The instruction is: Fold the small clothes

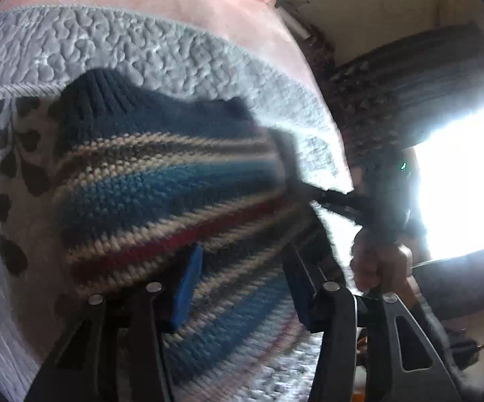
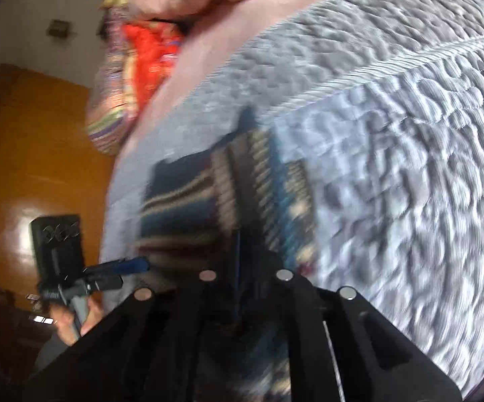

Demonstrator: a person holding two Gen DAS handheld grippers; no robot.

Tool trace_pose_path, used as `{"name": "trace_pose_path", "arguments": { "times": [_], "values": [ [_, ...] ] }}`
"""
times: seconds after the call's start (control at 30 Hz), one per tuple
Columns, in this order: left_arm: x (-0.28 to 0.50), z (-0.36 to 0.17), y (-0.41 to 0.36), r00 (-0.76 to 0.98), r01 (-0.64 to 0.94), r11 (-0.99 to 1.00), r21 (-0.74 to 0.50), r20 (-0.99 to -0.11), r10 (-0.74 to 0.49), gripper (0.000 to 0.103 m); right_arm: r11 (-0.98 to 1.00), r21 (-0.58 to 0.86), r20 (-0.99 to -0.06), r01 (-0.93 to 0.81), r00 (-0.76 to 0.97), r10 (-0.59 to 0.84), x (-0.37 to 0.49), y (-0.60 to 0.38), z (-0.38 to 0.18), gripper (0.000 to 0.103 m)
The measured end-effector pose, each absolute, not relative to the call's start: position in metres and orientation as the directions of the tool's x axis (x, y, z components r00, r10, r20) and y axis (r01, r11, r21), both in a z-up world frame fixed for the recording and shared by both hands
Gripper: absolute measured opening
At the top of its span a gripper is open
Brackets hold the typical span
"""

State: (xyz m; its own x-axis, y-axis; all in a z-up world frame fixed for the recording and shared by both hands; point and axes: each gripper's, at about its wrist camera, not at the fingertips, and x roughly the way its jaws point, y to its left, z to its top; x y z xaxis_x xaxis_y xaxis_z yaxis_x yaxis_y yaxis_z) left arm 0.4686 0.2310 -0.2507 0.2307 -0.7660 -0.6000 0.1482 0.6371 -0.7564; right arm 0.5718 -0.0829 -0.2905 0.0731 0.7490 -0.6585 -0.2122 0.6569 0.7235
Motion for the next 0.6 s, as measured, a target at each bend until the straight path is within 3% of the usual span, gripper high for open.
{"name": "trace_pose_path", "arguments": {
  "times": [0.1,0.17,0.23,0.27,0.3,0.33,0.4,0.47,0.6],
  "values": [
    [0.442,-0.251,0.223,0.168,0.201,0.602,-0.773,-0.578,-0.799,0.052,0.61,0.759,-0.621,-0.229,0.031,0.784,0.548,-0.093,-0.287,0.007],
    [0.433,-0.267,0.217,0.147,0.207,0.657,-0.725,-0.641,-0.754,0.049,0.642,0.737,-0.651,-0.212,0.034,0.758,0.54,-0.101,-0.3,0.0],
    [0.436,-0.282,0.217,0.151,0.179,0.669,-0.722,-0.652,-0.743,0.028,0.661,0.731,-0.665,-0.171,0.035,0.746,0.54,-0.109,-0.319,0.0],
    [0.437,-0.285,0.218,0.157,0.172,0.686,-0.707,-0.668,-0.727,0.024,0.662,0.732,-0.665,-0.163,0.041,0.745,0.539,-0.111,-0.317,0.0],
    [0.436,-0.283,0.221,0.159,0.153,0.682,-0.715,-0.663,-0.731,0.023,0.669,0.723,-0.671,-0.172,0.053,0.739,0.537,-0.108,-0.311,0.0],
    [0.436,-0.281,0.224,0.16,0.137,0.67,-0.73,-0.651,-0.742,0.03,0.664,0.724,-0.666,-0.186,0.062,0.744,0.532,-0.107,-0.301,0.006],
    [0.428,-0.266,0.227,0.176,0.16,0.643,-0.749,-0.619,-0.765,0.041,0.623,0.75,-0.628,-0.223,0.057,0.776,0.518,-0.102,-0.28,0.007],
    [0.415,-0.256,0.224,0.164,0.198,0.615,-0.763,-0.593,-0.789,0.043,0.599,0.754,-0.615,-0.269,0.03,0.788,0.499,-0.095,-0.27,0.007],
    [0.407,-0.286,0.217,0.125,0.152,0.715,-0.682,-0.705,-0.699,0.041,0.648,0.725,-0.667,-0.234,-0.005,0.745,0.481,-0.095,-0.296,0.0]
  ]
}}
